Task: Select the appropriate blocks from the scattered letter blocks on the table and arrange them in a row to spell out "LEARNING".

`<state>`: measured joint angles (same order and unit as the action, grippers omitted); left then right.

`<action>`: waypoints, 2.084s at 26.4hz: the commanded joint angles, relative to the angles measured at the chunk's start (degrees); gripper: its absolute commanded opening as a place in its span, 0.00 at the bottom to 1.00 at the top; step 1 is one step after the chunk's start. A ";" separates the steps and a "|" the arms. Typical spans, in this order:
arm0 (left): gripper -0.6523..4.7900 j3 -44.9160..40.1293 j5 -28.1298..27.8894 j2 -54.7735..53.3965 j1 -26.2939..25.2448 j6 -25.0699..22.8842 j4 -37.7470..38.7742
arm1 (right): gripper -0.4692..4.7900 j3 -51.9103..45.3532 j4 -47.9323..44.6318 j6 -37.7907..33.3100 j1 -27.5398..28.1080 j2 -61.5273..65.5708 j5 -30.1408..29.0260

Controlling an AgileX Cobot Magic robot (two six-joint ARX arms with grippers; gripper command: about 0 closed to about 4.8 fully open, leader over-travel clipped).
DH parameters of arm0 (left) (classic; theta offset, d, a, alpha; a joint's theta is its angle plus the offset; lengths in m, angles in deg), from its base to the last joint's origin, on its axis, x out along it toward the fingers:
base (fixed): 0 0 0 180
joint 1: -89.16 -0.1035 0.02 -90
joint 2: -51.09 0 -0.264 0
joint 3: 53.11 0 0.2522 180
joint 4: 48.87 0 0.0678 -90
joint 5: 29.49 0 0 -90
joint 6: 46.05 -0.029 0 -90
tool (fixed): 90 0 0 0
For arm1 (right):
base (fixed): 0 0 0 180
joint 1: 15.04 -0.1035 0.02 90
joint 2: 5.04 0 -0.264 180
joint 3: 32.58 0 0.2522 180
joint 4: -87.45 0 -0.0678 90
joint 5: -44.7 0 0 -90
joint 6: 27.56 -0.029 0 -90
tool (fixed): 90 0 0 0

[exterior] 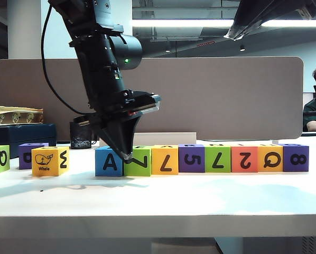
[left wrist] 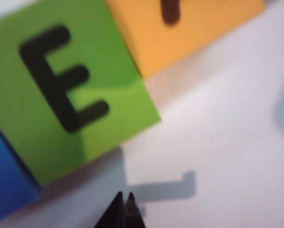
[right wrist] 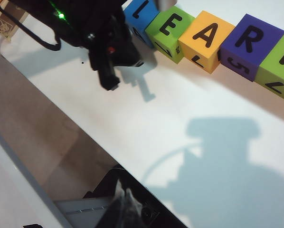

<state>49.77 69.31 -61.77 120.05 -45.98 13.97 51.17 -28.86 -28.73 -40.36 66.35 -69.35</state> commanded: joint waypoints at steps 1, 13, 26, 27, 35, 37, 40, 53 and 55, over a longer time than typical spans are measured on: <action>0.11 0.04 -0.68 0.28 0.37 2.34 -3.39 | 0.09 0.24 -0.90 0.15 -0.07 -0.17 -0.09; 0.11 -0.31 -1.27 -0.17 1.01 4.87 -7.08 | 0.09 0.24 -0.90 0.15 -0.07 -0.17 -0.09; 0.11 -0.28 -2.82 -3.67 1.20 4.85 -10.91 | 0.09 0.24 -0.72 0.15 -0.07 -0.17 -0.09; 0.11 -0.28 -2.84 -3.76 1.20 4.87 -11.19 | 0.09 0.24 -0.72 0.15 -0.07 -0.17 -0.09; 0.11 -0.28 -2.78 -3.78 1.20 4.85 -12.83 | 0.09 0.24 -0.87 0.15 -0.07 -0.17 -0.09; 0.11 -0.28 -2.78 -3.98 1.20 4.85 -13.00 | 0.09 0.24 -0.87 0.15 -0.07 -0.17 -0.09; 0.11 -0.26 -0.87 -4.13 1.20 4.83 -12.22 | 0.09 0.24 -0.87 0.15 -0.07 -0.17 -0.09; 0.11 -0.13 -6.51 -4.13 1.55 1.66 -6.82 | 0.09 0.24 -0.92 0.15 -0.07 -0.17 -0.09; 0.11 -0.13 -8.31 -4.13 1.53 1.46 -6.99 | 0.09 0.24 -0.92 0.15 -0.07 -0.17 -0.07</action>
<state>49.44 63.06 -66.07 121.52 -43.68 7.19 51.17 -28.90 -28.73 -40.41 66.35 -69.35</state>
